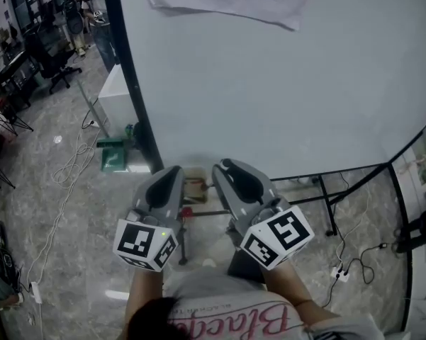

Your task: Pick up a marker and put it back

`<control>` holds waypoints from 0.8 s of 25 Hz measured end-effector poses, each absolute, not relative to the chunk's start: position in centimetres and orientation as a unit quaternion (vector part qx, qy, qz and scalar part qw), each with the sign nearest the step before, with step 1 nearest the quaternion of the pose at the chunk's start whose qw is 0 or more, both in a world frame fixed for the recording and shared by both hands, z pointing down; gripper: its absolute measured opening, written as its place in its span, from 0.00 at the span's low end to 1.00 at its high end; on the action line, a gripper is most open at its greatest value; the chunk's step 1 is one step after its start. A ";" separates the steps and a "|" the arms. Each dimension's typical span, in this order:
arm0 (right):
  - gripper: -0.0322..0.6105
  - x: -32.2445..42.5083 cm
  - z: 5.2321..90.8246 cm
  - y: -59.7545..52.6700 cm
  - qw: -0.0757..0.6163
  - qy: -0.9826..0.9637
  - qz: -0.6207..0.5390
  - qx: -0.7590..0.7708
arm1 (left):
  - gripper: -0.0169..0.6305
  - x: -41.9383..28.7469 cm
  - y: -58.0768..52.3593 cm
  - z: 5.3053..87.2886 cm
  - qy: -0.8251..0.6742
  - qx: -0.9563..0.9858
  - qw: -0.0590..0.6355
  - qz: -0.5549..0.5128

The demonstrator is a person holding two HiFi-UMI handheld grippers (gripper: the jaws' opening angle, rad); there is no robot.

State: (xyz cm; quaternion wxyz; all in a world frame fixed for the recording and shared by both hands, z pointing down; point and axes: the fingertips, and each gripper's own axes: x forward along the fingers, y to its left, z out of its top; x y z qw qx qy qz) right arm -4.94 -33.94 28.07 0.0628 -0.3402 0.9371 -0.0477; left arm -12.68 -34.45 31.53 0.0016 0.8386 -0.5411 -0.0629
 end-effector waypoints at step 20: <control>0.15 -5.8 31.1 -34.8 0.038 0.936 -0.064 -0.344 | 0.03 -13.5 -34.3 31.6 -0.555 0.829 0.005 -0.075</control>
